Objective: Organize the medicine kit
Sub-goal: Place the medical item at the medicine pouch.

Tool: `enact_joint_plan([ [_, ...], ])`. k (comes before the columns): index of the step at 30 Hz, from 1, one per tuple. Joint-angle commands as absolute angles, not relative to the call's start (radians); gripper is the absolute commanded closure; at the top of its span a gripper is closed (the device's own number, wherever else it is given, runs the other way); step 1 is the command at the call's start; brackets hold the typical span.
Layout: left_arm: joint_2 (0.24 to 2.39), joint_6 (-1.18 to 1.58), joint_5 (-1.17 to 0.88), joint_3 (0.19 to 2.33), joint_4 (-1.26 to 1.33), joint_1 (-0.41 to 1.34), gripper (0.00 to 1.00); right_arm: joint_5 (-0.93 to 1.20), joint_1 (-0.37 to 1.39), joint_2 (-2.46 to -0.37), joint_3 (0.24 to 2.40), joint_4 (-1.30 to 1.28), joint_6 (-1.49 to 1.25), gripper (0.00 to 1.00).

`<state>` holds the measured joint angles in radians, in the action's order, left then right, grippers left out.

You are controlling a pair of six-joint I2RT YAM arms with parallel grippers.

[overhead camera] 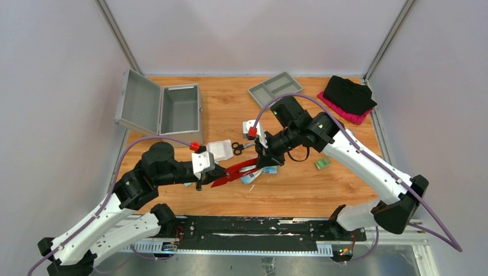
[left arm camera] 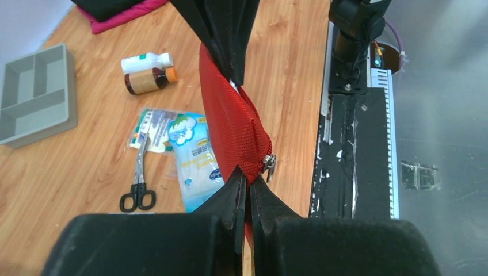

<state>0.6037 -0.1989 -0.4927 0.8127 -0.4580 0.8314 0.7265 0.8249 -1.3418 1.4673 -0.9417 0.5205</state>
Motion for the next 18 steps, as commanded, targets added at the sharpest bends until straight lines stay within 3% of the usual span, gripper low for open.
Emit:
enact_joint_plan([
  [1,0.624,-0.213,-0.556,0.822,-0.461,0.824,1.00,0.684,0.838,-1.344,1.499,-0.970,0.560,0.97],
  [9,0.623,-0.207,-0.546,0.819,-0.448,0.824,1.00,0.644,0.838,-1.281,1.445,-0.913,0.546,0.78],
  [18,0.609,-0.170,-0.561,0.806,-0.398,0.824,1.00,0.640,0.838,-1.256,1.411,-0.884,0.532,0.72],
])
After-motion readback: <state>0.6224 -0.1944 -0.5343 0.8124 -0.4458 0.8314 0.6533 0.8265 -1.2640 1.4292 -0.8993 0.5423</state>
